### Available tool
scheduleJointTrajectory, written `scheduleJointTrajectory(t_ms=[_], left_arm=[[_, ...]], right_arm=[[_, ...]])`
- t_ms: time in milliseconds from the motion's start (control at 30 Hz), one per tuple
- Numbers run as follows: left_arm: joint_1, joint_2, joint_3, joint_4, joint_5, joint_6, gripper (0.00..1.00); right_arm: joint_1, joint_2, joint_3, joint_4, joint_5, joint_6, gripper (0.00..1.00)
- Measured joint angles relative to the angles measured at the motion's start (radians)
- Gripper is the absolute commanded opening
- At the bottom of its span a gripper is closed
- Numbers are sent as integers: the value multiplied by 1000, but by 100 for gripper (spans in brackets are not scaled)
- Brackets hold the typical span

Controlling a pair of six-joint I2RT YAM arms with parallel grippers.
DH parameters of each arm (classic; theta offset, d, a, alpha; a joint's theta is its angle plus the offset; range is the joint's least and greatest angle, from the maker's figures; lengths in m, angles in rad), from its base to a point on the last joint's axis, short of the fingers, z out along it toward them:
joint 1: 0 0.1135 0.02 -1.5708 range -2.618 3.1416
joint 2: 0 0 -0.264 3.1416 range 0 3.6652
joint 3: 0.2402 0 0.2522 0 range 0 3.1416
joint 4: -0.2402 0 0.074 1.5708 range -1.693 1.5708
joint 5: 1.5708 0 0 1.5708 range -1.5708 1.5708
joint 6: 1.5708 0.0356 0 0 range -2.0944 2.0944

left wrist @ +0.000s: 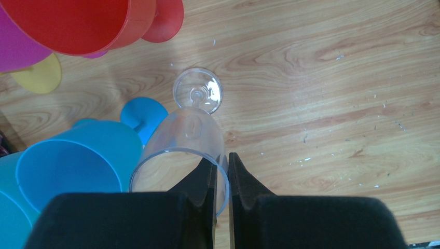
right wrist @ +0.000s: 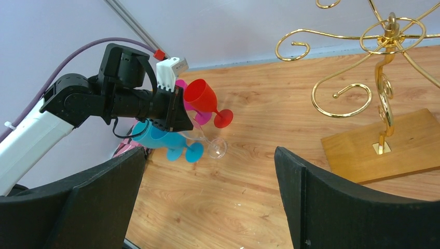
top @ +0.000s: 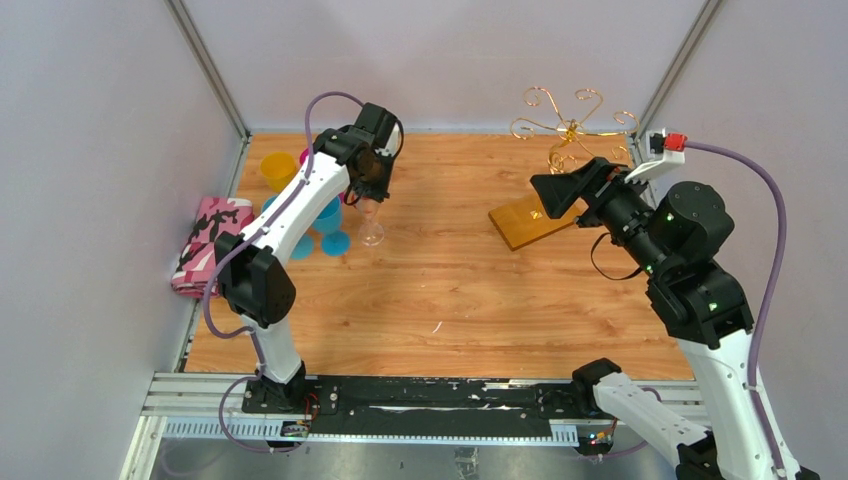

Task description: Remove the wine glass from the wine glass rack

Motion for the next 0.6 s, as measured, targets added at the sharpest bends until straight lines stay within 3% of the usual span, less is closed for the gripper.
scheduleJointTrajectory(t_ms=[100,267,600], left_arm=[[0,0,-1,2,-7,2,39],[0,-11,-1,5,-25,7,50],[0,-138,38,2,-29,15,52]], right_arm=[[0,1,0,1,-2,-1,99],[0,2,-9,8,-21,-2,99],[0,26,-10,16,-82,-2,100]])
